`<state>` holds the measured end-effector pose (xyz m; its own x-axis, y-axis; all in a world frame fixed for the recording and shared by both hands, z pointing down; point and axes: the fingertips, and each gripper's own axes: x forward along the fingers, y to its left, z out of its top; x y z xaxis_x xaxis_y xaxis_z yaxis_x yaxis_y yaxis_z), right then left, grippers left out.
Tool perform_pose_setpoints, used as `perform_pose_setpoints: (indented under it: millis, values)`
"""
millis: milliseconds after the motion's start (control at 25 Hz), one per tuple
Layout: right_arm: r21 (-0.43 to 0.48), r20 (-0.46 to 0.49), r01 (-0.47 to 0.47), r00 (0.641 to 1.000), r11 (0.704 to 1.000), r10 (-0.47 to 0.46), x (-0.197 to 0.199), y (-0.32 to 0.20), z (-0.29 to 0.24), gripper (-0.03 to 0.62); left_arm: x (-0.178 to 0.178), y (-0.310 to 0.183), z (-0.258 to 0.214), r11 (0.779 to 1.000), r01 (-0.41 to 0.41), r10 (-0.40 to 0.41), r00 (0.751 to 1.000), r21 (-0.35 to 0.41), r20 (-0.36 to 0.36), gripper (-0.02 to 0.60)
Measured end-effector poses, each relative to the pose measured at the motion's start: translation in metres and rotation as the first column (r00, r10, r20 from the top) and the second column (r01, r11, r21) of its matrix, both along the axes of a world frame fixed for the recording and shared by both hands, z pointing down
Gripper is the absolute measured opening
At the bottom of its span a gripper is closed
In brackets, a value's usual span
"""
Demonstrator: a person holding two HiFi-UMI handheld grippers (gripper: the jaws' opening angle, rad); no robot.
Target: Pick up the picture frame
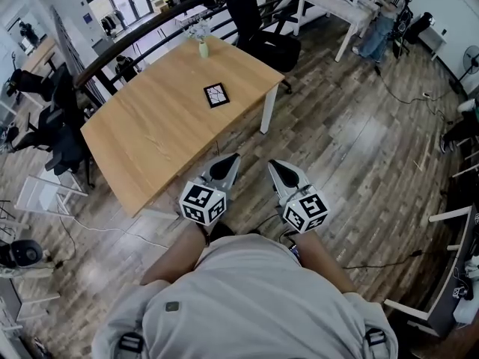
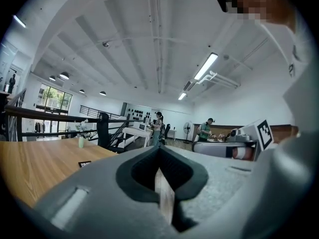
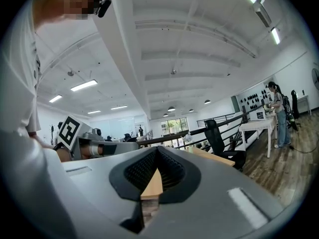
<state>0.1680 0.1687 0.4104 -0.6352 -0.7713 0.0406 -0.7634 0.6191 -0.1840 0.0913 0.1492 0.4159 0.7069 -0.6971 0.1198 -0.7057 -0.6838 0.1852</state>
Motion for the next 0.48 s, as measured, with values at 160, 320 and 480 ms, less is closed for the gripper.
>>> perform_pose_setpoints:
  millis: [160,320,480]
  values:
    - [-0.028,0.012,0.002,1.000,1.000,-0.002,0.006,-0.012,0.008,0.009,0.006,-0.012,0.003,1.000,0.003,-0.003,1.000,-0.012,0.001,0.003]
    - [-0.036,0.003,0.012,1.000,0.999,-0.012,0.006,-0.026,0.014,0.009,0.009,-0.031,0.013,1.000,0.004,-0.005,1.000,-0.031,-0.007,0.003]
    - [-0.053,0.002,-0.012,1.000,0.999,0.012,0.014,-0.052,0.018,0.009,0.014,-0.058,0.017,0.999,-0.011,0.011,1.000,-0.036,-0.014,0.003]
